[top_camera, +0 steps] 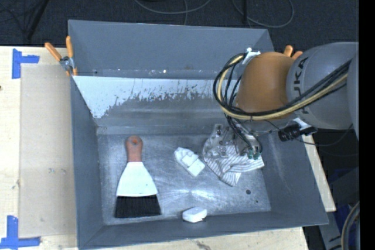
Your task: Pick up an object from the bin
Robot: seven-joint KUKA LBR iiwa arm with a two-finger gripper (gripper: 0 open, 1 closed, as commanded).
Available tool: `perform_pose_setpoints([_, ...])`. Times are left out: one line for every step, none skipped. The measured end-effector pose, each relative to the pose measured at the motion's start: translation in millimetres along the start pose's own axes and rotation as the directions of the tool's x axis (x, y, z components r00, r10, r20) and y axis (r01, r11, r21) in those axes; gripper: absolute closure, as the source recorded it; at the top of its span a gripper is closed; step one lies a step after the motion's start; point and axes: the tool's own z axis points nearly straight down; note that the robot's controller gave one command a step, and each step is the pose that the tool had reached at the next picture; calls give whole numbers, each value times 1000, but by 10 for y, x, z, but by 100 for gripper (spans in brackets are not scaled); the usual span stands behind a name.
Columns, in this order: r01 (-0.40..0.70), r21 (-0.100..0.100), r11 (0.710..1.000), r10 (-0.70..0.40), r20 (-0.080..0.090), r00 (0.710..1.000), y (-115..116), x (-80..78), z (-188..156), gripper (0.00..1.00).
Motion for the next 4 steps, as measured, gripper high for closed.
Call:
perform_pose_setpoints([-24, 0, 1000, 24, 3, 1000, -62, -88, -414, 100])
perform_pose_setpoints([-35, 1, 999, 35, 5, 999, -128, -19, -612, 100])
perform_pose_setpoints([-43, 0, 999, 43, 1, 999, -65, -55, -881, 100])
perform_pose_setpoints([-25, 1, 1000, 25, 0, 1000, -54, -36, -1443, 100])
